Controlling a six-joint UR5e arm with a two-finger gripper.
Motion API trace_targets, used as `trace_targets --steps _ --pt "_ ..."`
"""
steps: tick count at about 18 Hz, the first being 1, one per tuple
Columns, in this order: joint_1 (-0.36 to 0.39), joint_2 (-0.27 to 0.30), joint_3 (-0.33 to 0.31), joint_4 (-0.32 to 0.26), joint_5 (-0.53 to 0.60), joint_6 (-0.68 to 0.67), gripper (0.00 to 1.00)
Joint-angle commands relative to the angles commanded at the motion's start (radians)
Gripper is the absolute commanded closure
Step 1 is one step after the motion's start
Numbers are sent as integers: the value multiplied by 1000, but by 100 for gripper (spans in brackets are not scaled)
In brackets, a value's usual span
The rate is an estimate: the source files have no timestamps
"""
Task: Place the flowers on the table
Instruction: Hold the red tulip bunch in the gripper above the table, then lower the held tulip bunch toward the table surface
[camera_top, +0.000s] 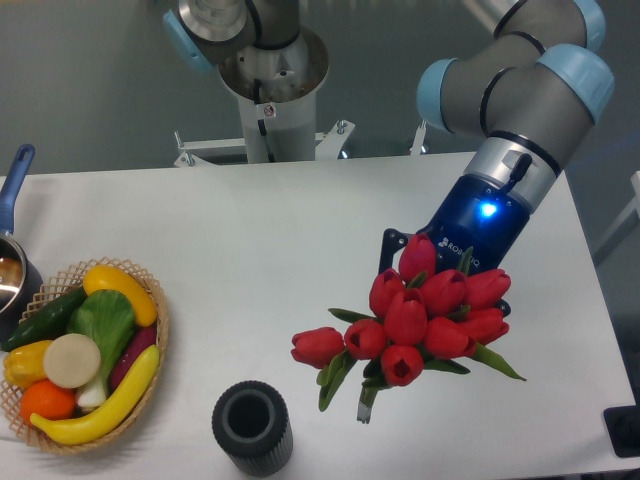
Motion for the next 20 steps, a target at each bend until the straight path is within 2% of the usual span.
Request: trace_targets --steps 6,9,14,20 --pt "3 2 -11 -2 3 -3 62" --pt "17 23 -28 -5 12 -5 62" --pt "14 60 -40 -6 136 -5 62" --pt "-9 69 -41 -6 284 0 63"
